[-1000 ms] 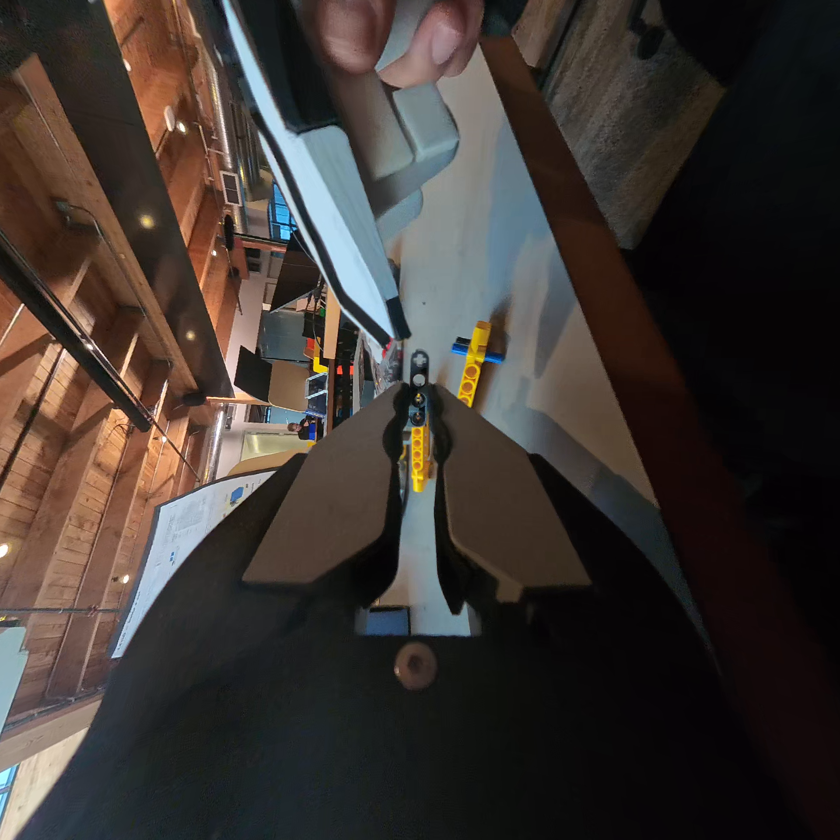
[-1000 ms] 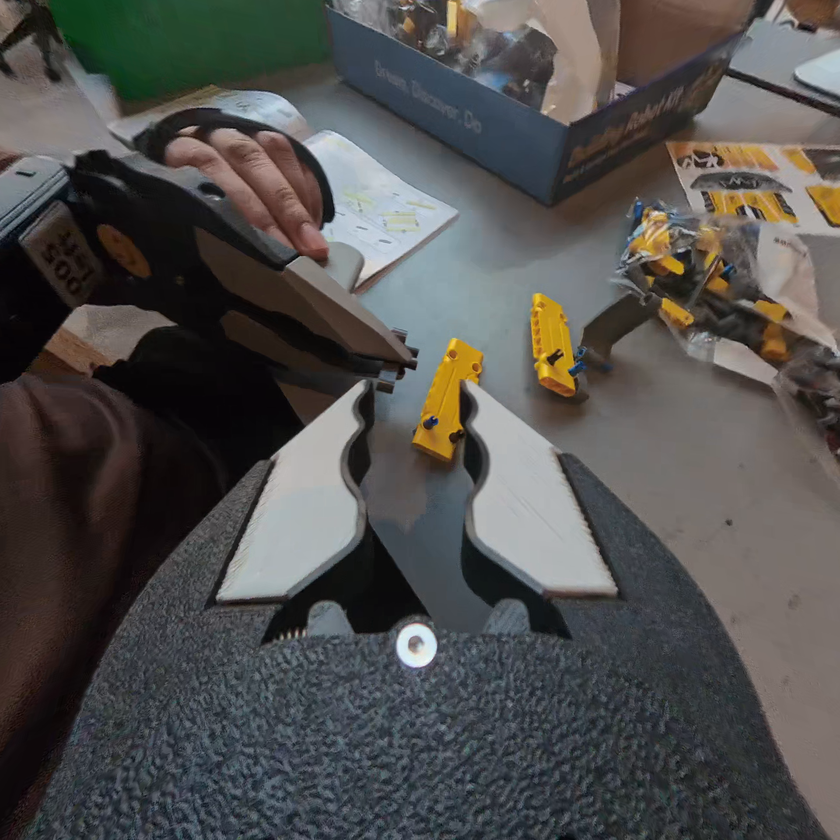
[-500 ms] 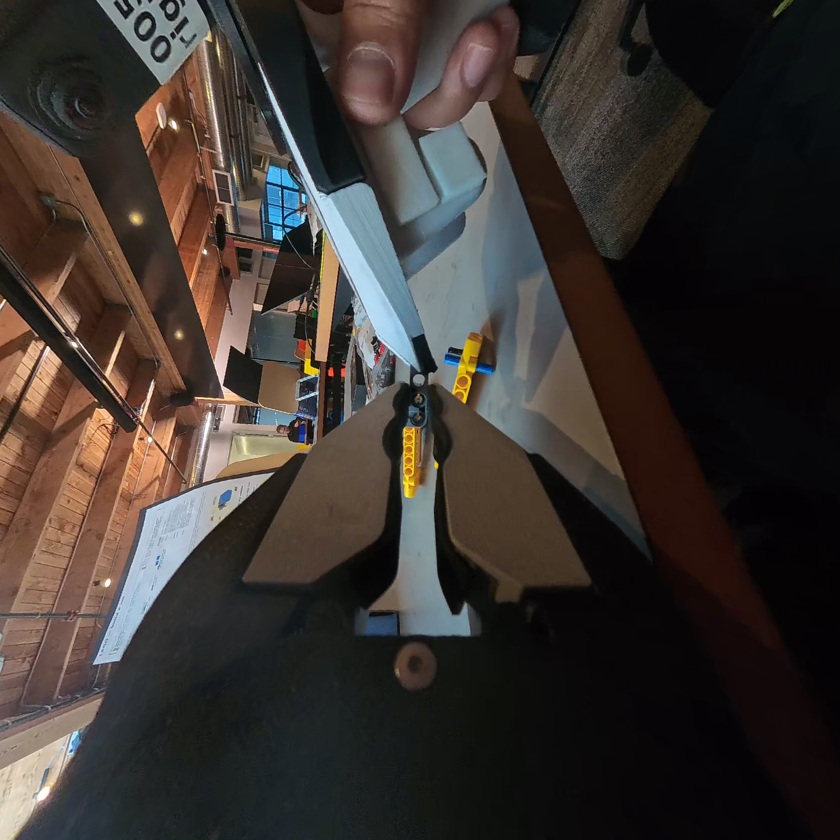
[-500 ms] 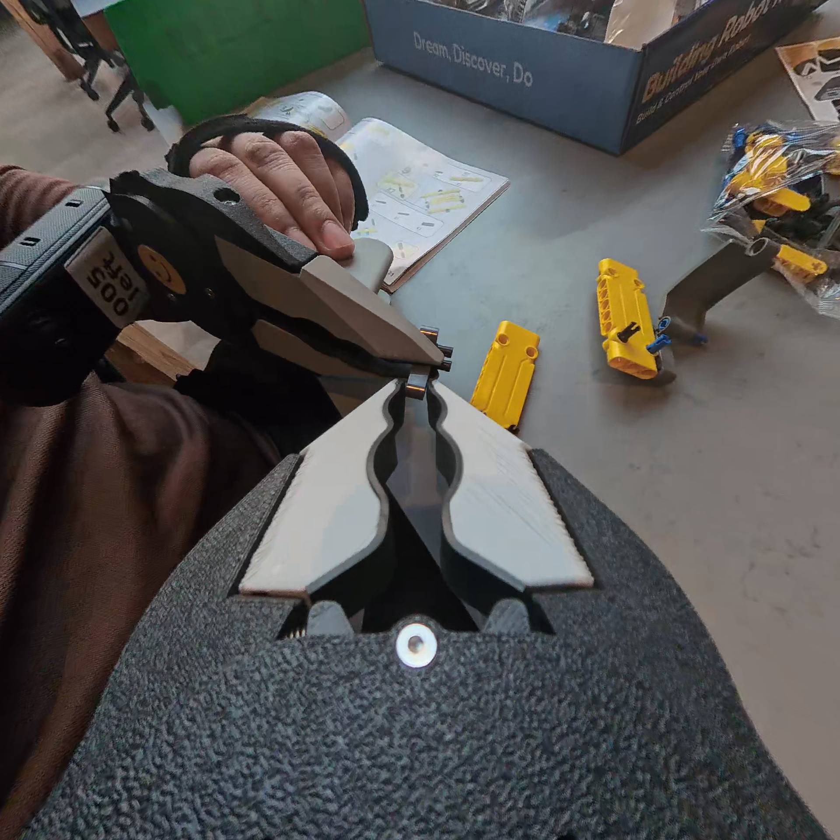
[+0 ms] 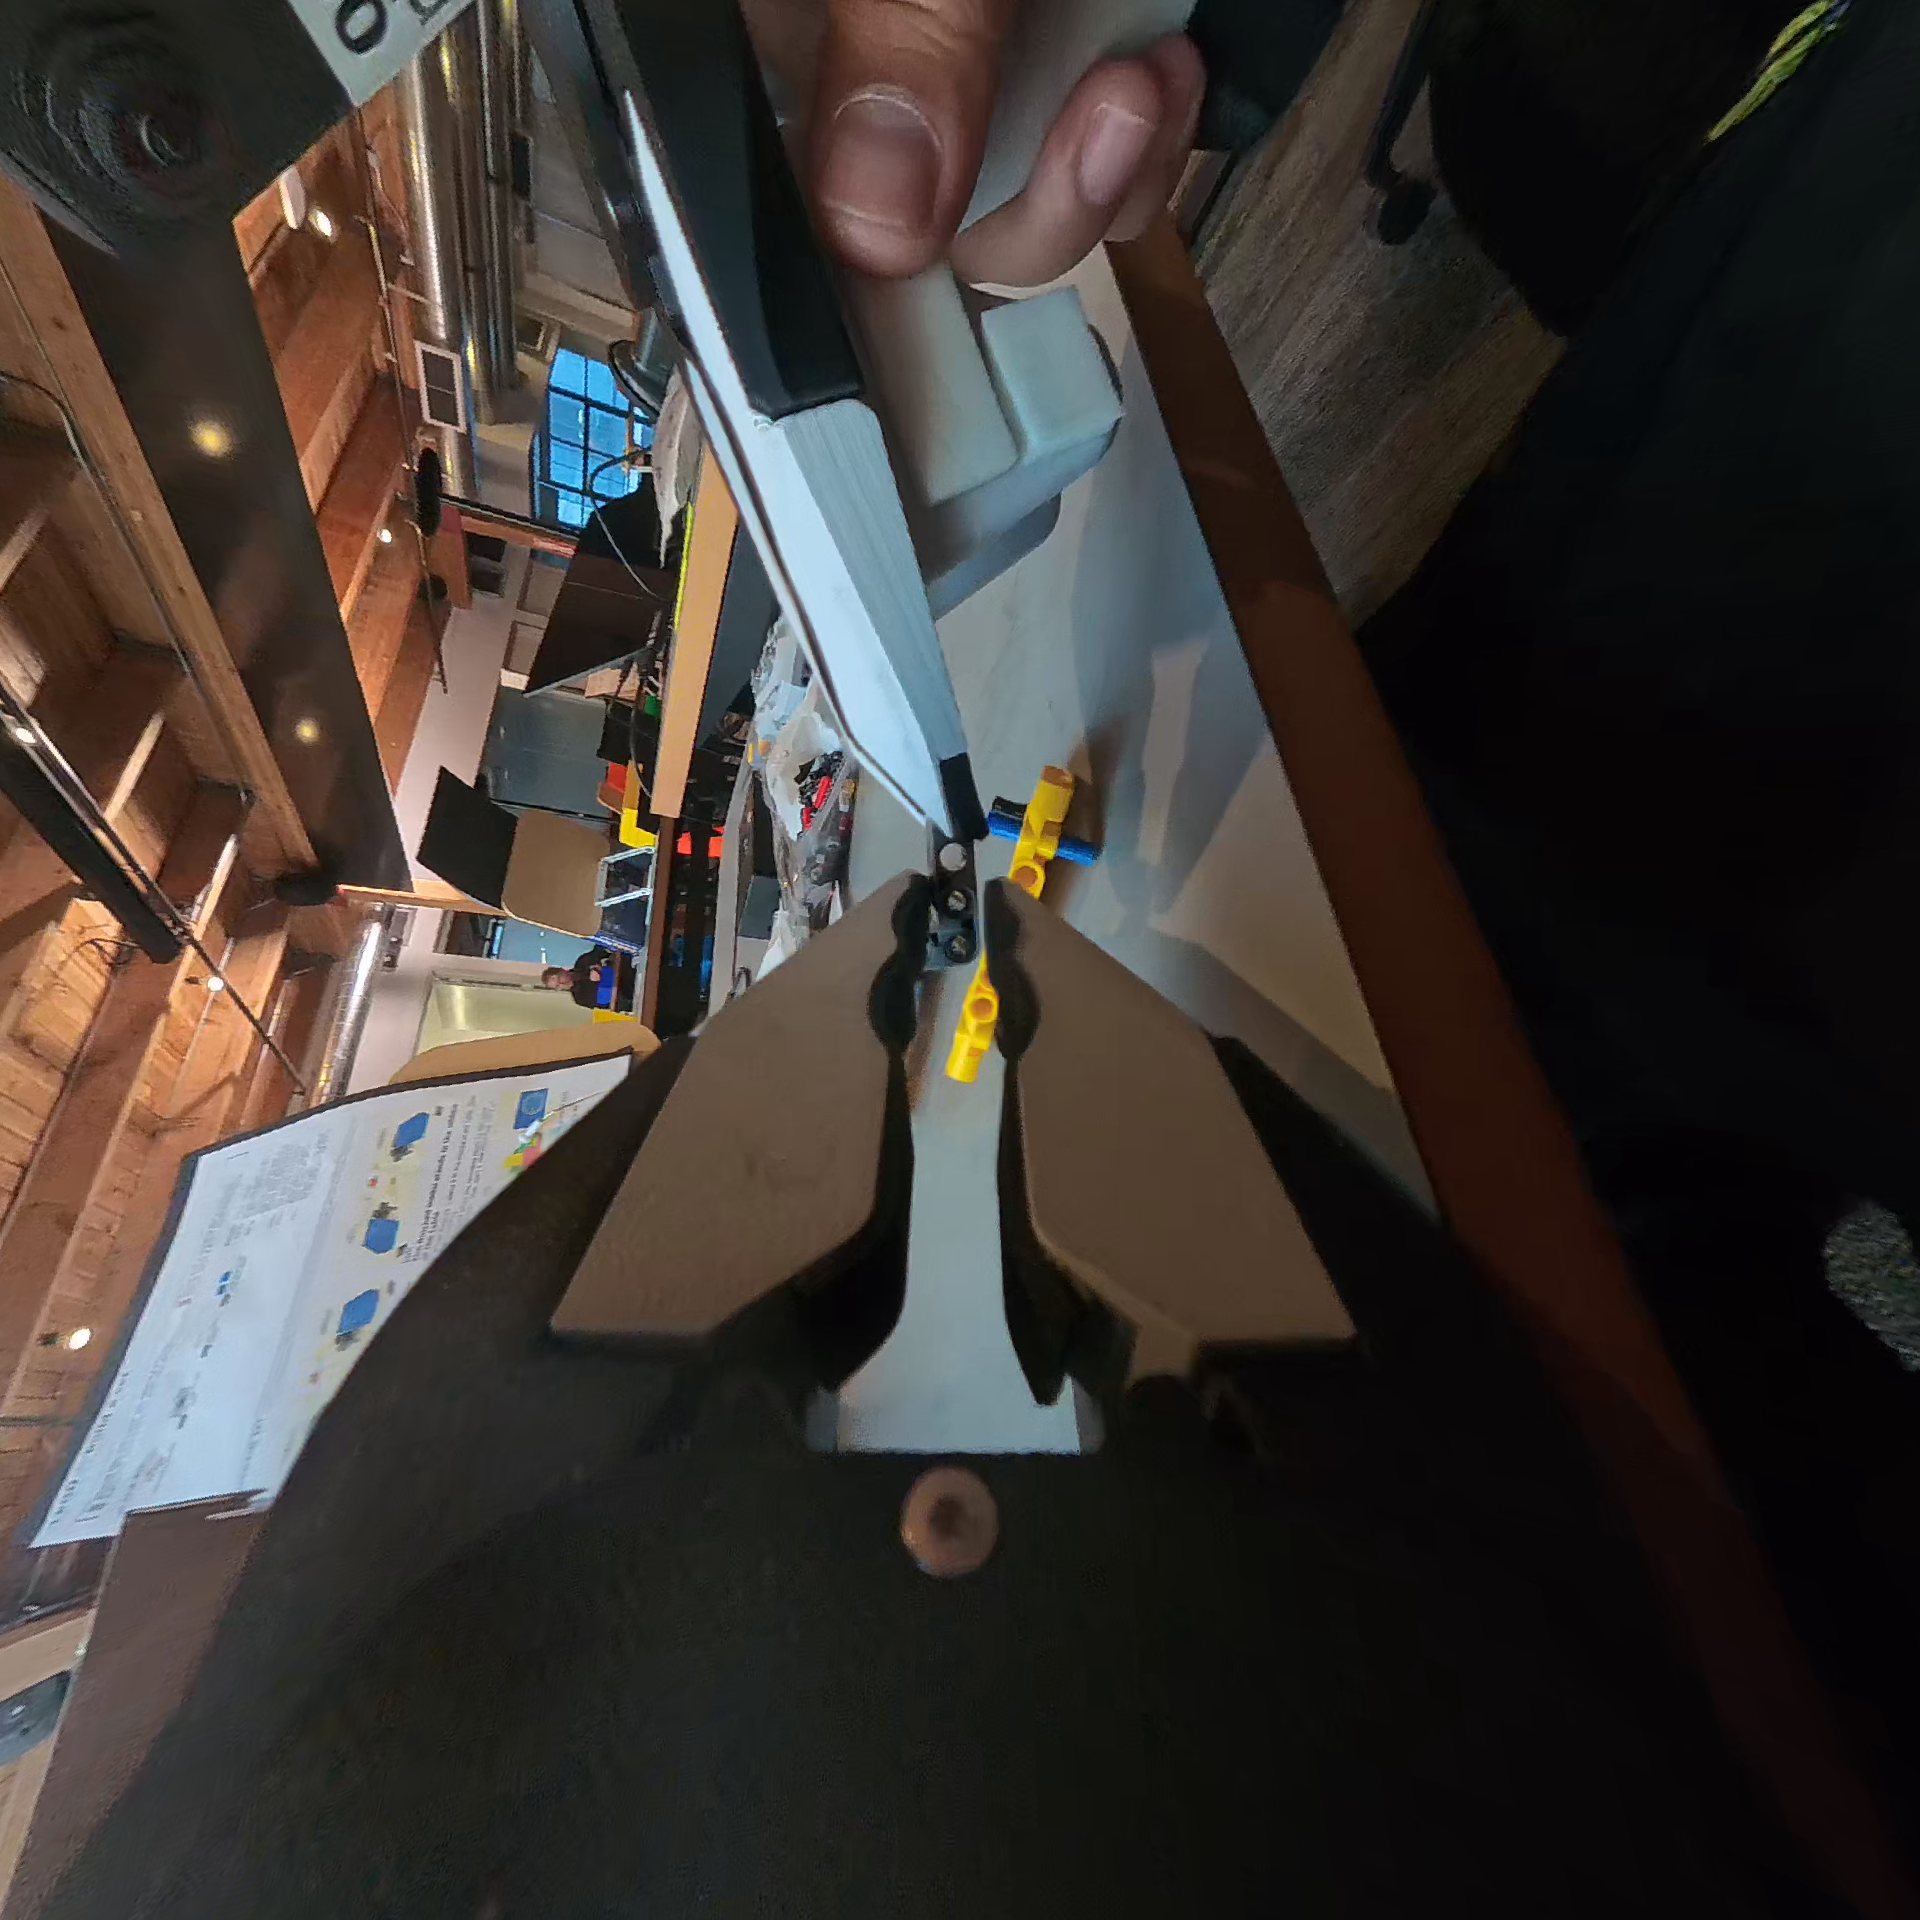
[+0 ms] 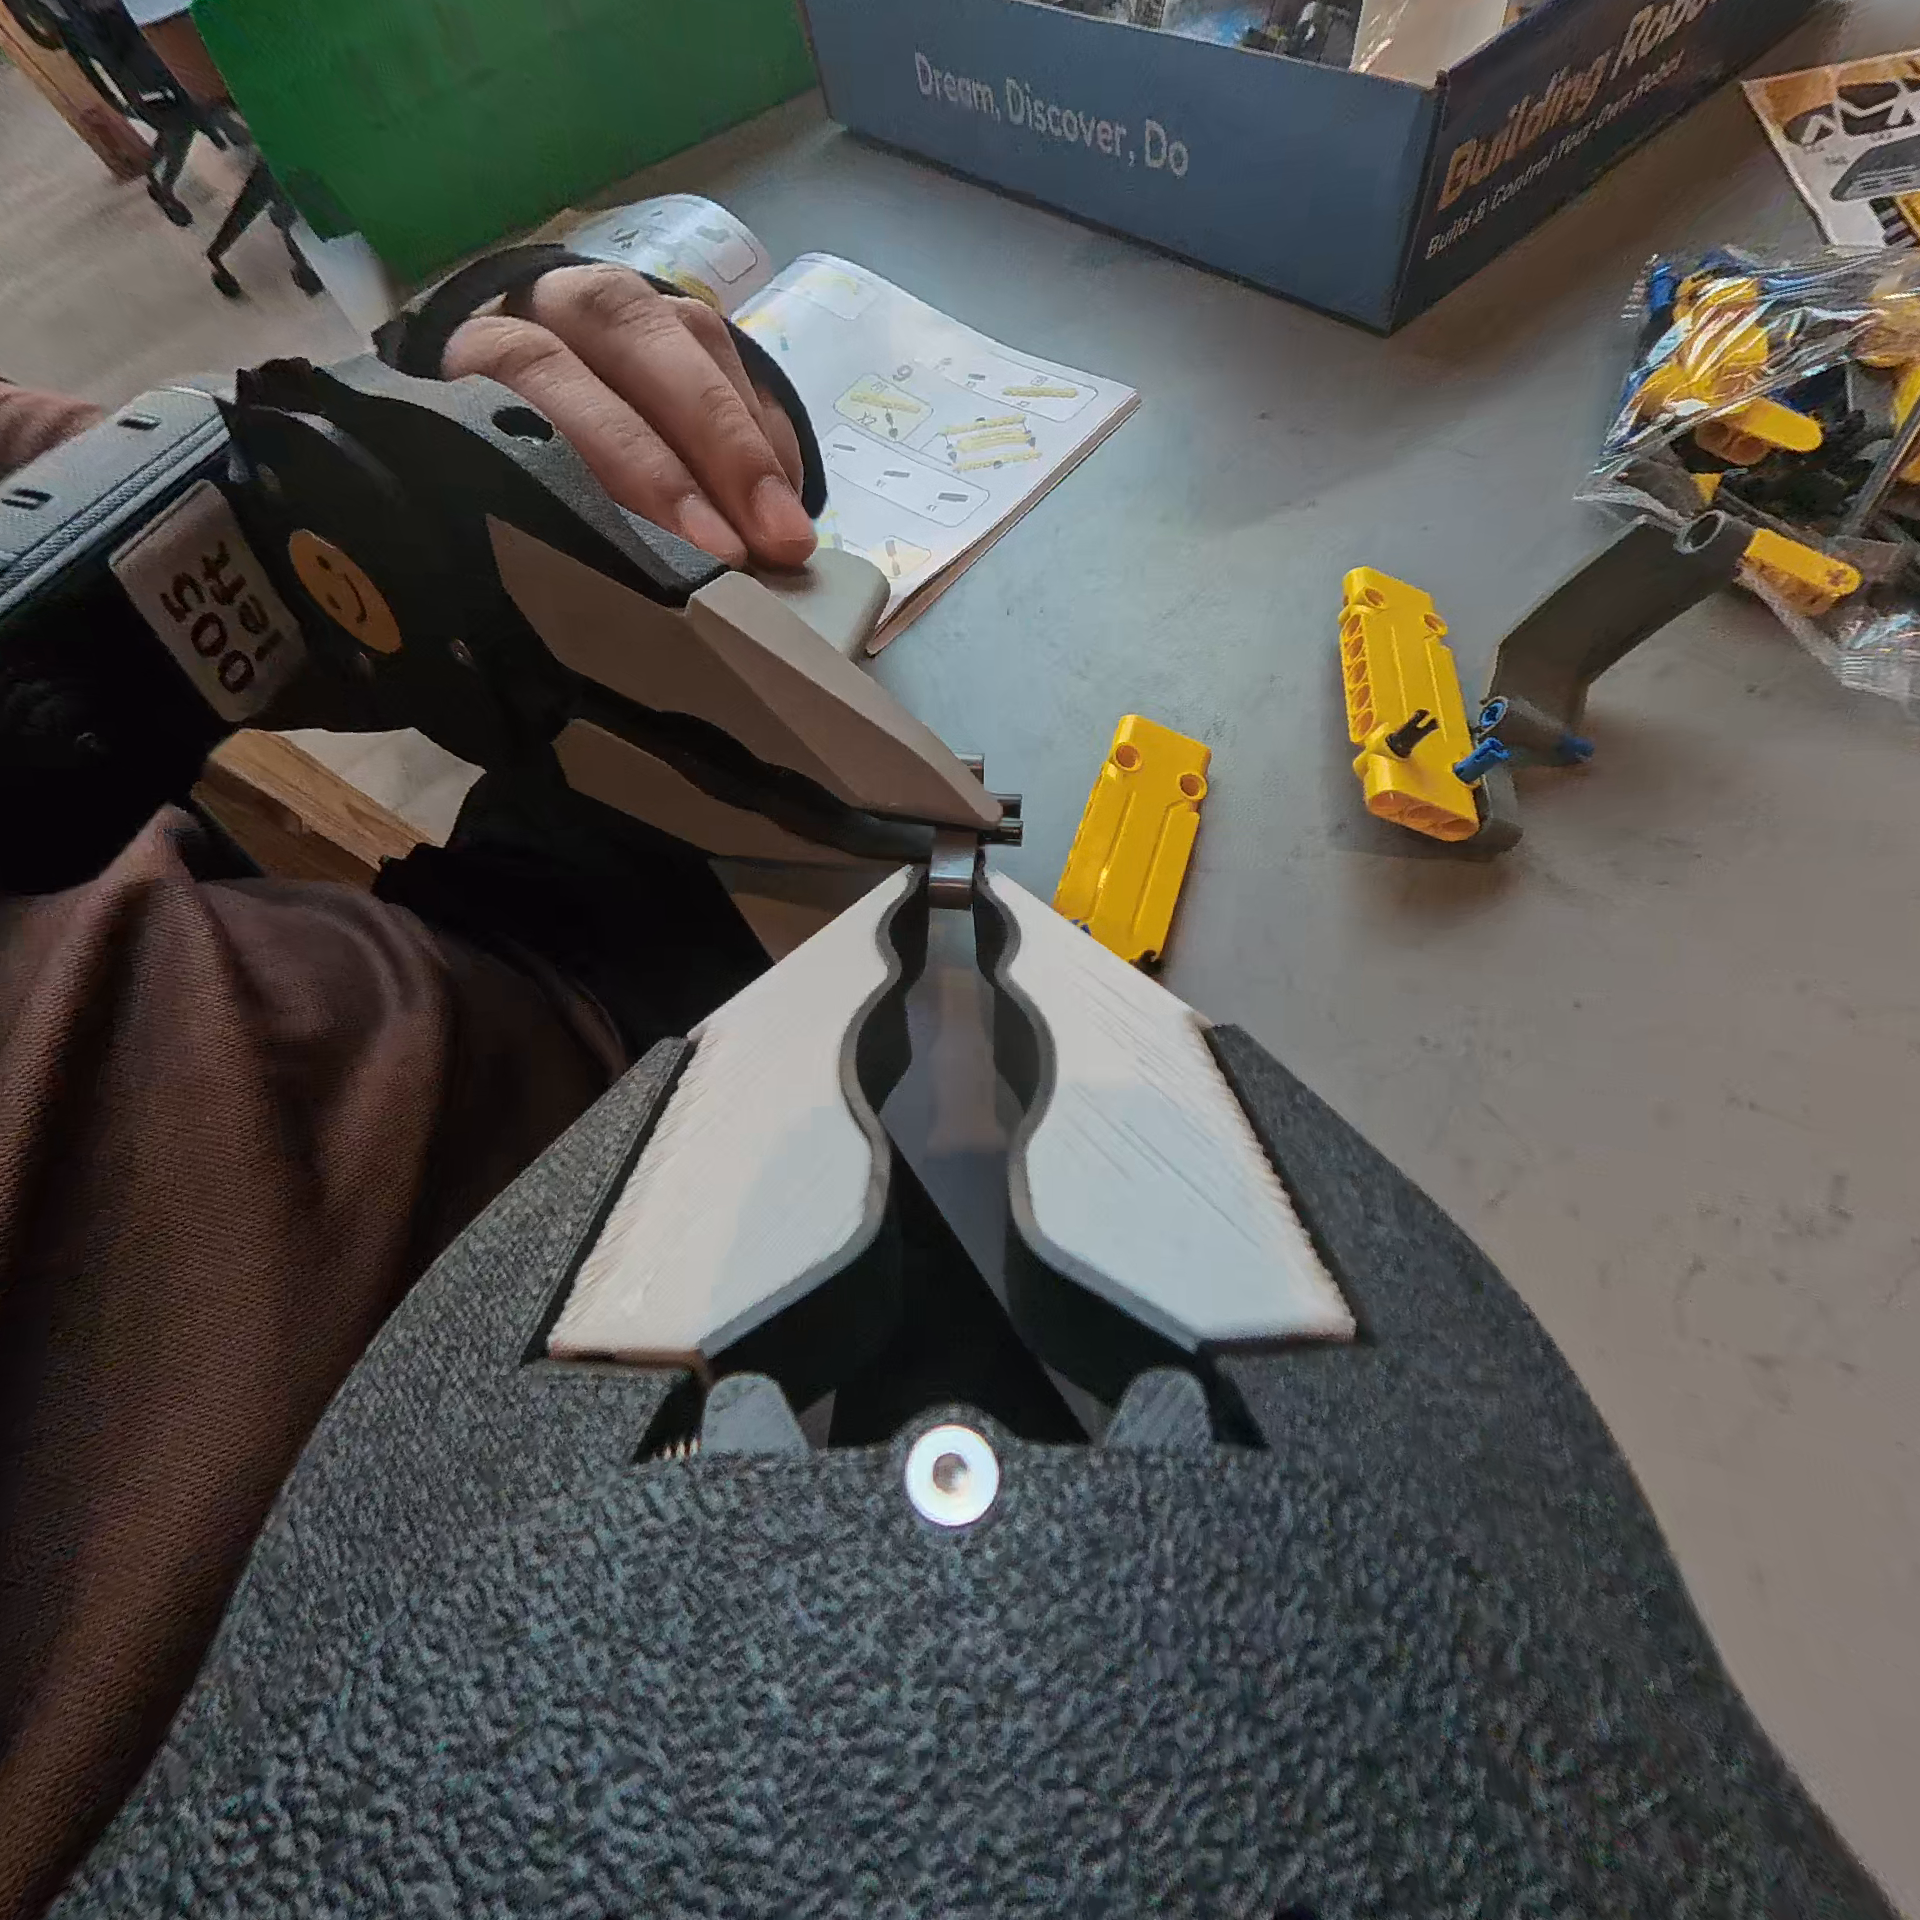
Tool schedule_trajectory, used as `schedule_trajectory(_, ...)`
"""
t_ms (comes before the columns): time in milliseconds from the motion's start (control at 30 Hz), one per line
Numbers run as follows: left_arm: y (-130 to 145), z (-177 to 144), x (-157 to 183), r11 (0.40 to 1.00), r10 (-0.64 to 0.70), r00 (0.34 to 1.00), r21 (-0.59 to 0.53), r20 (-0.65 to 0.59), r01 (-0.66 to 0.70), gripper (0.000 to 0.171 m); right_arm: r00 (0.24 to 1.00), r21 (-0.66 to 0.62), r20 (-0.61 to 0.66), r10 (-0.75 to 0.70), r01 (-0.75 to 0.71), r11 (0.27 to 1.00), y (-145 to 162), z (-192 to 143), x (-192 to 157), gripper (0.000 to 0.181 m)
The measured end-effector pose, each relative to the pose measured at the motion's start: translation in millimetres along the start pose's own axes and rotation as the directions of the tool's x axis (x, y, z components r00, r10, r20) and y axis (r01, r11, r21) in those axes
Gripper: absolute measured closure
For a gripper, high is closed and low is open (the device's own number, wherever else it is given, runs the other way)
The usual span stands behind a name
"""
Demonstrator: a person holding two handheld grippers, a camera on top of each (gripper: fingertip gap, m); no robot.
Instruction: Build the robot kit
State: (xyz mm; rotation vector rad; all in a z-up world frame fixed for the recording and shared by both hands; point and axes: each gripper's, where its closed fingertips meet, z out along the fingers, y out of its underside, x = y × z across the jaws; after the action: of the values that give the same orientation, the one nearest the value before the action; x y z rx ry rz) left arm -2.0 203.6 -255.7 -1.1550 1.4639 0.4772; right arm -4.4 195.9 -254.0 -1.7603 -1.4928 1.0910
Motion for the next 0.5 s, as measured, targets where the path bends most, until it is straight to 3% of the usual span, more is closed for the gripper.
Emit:
schedule_trajectory(200, -4, -1, 3, 0.990, -0.128, 0.989, 0.041, -0.074, 0.132, 0.152, 1.000, 0.007, -0.002, 0.014, -0.014, 1.000, 1, -5, 3, 0.173)
schedule_trajectory(367, 17, -11, -18, 0.951, -0.307, 0.950, 0.019, -0.051, 0.308, 0.120, 0.999, 0.051, -0.038, 0.034, -0.032, 0.998, -5, -22, 11, 0.173)
schedule_trajectory(500, 35, -15, -16, 0.928, -0.371, 0.905, -0.045, -0.207, 0.370, 0.120, 0.998, 0.055, -0.053, 0.044, -0.041, 0.998, -1, -35, 13, 0.173)
